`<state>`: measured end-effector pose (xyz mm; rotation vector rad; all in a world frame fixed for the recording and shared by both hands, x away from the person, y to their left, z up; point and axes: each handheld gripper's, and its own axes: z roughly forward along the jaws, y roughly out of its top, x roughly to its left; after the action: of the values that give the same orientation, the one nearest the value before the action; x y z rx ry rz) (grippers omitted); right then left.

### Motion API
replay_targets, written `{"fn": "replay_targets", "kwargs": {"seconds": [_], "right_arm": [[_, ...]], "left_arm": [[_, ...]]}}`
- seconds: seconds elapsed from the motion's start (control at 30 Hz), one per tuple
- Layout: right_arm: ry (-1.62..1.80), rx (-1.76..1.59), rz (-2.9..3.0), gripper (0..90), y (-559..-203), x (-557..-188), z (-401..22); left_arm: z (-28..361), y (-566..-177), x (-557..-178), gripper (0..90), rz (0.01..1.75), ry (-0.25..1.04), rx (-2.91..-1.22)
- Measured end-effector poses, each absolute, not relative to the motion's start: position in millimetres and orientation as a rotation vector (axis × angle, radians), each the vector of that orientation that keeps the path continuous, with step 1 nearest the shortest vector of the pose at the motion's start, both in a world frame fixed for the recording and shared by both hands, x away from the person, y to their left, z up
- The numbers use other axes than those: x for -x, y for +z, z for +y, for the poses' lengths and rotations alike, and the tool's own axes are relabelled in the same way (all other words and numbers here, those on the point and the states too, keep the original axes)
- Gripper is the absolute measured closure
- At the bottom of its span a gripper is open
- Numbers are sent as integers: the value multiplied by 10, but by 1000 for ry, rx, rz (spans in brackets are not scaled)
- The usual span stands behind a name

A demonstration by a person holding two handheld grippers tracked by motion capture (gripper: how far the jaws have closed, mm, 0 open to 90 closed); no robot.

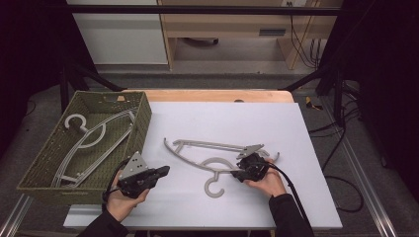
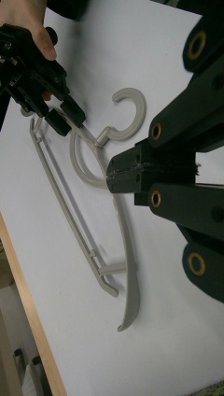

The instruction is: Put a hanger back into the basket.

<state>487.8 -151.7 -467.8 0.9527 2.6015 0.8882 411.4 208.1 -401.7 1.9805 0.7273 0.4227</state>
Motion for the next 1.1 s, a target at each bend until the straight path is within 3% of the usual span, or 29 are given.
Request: {"fn": "replay_targets", "kwargs": {"seconds": [0.5,0.57,0.6,0.63,0.83,1.1], "right_arm": [[855,-869,2601,640,-4672,-4835,-1466],[950,-900,2580,758,-4655,-4849,-1478],[1004,-951,2579,883,-4613,-4857,-1487],[1040,-967,2563,900,-4602,-4862,-1478],[1054,-1030,2495,900,-4621,-4929,-1522],[1064,-1259,2221,900,-4393,-5035,-2084]], "left_arm": [[2059,-4032,-4120,898,723,417,-1987],[2060,-4032,-4120,898,723,418,-1987],[2061,-4032,-4121,899,724,417,-1986],[2063,-4032,-4120,898,725,416,-1986],[2079,-4018,-4112,898,722,421,-1981],[2073,-4022,-4112,898,722,421,-1981]]}}
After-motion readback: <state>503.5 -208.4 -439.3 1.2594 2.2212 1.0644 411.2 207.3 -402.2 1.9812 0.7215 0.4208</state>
